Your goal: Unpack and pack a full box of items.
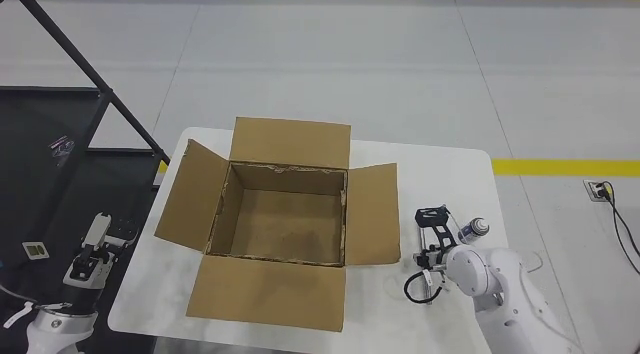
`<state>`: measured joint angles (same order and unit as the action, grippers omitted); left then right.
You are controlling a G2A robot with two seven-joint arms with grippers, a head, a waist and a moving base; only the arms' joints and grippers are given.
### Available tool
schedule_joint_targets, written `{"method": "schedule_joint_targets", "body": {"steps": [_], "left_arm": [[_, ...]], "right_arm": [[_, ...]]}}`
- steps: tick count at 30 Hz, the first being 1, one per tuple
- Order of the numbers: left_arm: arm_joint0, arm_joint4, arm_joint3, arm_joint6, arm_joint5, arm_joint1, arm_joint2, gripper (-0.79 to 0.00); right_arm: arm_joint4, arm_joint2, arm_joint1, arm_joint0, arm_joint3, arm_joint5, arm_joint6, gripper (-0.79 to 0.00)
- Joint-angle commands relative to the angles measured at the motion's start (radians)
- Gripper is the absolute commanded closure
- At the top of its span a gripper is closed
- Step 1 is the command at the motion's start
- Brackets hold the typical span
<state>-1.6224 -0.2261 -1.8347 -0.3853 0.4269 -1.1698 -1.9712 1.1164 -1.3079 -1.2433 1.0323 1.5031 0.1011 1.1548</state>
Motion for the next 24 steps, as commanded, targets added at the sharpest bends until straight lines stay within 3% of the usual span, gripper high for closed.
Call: {"method": "schedule_joint_targets", "body": {"steps": [1, 17, 21, 22, 23, 24], "left_arm": [[0.000, 0.000, 0.000, 0.000, 0.000, 0.000, 0.000, -0.785], [0.000, 0.000, 0.000, 0.000, 0.000, 0.000, 0.000, -0.785], [0.000, 0.000, 0.000, 0.000, 0.000, 0.000, 0.000, -0.785], [0.000, 0.000, 0.000, 0.000, 0.000, 0.000, 0.000, -0.785], [0.000, 0.000, 0.000, 0.000, 0.000, 0.000, 0.000, -0.785], [0.000, 0.000, 0.000, 0.000, 0.000, 0.000, 0.000, -0.785]], "right_arm": [[0.015, 0.008, 0.000, -0.005, -0.004, 0.012, 0.008, -0.317], [0.029, 0.058, -0.013, -0.067, -0.099, 0.062, 0.001, -0.237], [0.030, 0.061, -0.014, -0.074, -0.109, 0.062, 0.004, -0.129], [0.028, 0.060, -0.014, -0.075, -0.109, 0.064, 0.003, -0.037], [0.028, 0.058, -0.014, -0.076, -0.109, 0.067, -0.001, 0.000], [0.027, 0.054, -0.014, -0.076, -0.106, 0.070, -0.004, 0.000]]}}
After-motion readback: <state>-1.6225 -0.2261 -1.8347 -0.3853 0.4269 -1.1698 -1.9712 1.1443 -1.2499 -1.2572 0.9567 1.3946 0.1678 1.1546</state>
